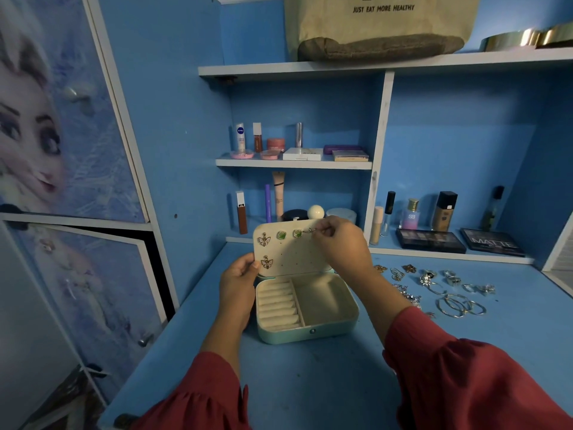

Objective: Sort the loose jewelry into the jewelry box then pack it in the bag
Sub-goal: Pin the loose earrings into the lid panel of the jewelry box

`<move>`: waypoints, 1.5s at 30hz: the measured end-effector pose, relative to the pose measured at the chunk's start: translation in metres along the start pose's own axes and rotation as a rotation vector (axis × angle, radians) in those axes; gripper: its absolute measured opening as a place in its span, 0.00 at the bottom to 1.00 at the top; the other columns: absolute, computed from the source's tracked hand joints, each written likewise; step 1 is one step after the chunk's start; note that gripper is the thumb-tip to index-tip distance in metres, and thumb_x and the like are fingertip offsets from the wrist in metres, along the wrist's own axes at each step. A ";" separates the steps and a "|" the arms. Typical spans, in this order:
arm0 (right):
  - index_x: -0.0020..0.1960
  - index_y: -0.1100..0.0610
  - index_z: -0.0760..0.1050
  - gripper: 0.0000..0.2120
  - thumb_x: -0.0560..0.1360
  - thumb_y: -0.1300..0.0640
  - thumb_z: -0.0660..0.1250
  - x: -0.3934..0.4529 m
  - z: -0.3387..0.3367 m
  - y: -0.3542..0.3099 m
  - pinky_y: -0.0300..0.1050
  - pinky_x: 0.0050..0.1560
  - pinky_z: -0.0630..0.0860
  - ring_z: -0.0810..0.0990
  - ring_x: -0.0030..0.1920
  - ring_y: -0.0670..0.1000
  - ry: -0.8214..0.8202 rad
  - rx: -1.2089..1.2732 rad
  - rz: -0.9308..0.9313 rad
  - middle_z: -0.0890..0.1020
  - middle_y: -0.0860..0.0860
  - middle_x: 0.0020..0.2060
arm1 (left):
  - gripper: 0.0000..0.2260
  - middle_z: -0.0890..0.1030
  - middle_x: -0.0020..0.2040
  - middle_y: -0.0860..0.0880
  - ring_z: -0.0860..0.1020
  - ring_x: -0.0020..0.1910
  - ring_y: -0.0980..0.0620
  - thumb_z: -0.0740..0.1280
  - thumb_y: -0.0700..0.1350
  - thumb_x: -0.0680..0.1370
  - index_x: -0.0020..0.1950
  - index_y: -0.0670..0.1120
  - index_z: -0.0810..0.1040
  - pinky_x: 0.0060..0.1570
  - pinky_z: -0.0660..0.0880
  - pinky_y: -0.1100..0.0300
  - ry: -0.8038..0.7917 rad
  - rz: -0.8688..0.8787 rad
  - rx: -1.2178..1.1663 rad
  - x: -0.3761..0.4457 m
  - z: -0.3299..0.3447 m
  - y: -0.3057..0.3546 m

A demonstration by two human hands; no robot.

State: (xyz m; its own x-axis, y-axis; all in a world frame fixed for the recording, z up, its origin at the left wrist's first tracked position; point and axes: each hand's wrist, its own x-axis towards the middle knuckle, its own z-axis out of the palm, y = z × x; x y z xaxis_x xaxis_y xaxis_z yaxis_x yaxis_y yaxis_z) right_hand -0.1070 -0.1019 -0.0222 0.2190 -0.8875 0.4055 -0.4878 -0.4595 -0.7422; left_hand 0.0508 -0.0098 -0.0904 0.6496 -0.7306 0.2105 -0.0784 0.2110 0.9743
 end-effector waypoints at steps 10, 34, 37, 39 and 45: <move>0.48 0.54 0.80 0.05 0.76 0.54 0.67 -0.006 0.003 0.004 0.46 0.45 0.77 0.75 0.39 0.44 0.034 0.092 -0.021 0.79 0.46 0.38 | 0.10 0.83 0.46 0.56 0.80 0.43 0.64 0.62 0.37 0.80 0.52 0.48 0.80 0.40 0.73 0.73 0.006 -0.004 0.002 -0.001 0.000 0.002; 0.53 0.53 0.80 0.10 0.73 0.61 0.69 0.003 -0.005 -0.013 0.44 0.39 0.80 0.81 0.29 0.48 -0.052 0.397 0.214 0.84 0.53 0.36 | 0.09 0.84 0.47 0.54 0.81 0.44 0.61 0.62 0.36 0.80 0.52 0.47 0.80 0.42 0.74 0.70 -0.013 0.005 0.008 -0.003 0.000 0.005; 0.52 0.52 0.79 0.09 0.74 0.61 0.67 0.002 -0.006 -0.016 0.36 0.31 0.74 0.80 0.32 0.45 -0.051 0.396 0.227 0.83 0.51 0.36 | 0.09 0.83 0.46 0.55 0.81 0.42 0.63 0.62 0.37 0.80 0.52 0.47 0.80 0.41 0.73 0.72 -0.013 0.010 0.011 -0.003 0.000 0.006; 0.51 0.52 0.79 0.08 0.76 0.61 0.65 0.000 -0.008 -0.018 0.35 0.30 0.74 0.80 0.32 0.44 -0.051 0.439 0.247 0.83 0.50 0.35 | 0.09 0.83 0.46 0.55 0.81 0.41 0.65 0.62 0.37 0.80 0.51 0.48 0.80 0.40 0.73 0.74 -0.013 0.009 0.009 -0.004 0.000 0.006; 0.49 0.51 0.78 0.05 0.79 0.55 0.63 -0.004 -0.014 -0.019 0.41 0.33 0.75 0.82 0.36 0.49 -0.084 0.513 0.287 0.84 0.51 0.36 | 0.09 0.84 0.47 0.54 0.81 0.46 0.60 0.62 0.37 0.80 0.53 0.46 0.81 0.45 0.75 0.69 -0.017 -0.005 0.009 -0.003 -0.001 0.006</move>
State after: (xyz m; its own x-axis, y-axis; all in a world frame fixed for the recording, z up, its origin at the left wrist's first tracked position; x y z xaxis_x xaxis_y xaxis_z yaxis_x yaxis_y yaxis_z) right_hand -0.1103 -0.0887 -0.0019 0.2153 -0.9689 0.1221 -0.0715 -0.1403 -0.9875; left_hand 0.0490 -0.0055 -0.0854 0.6374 -0.7422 0.2069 -0.0823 0.2014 0.9760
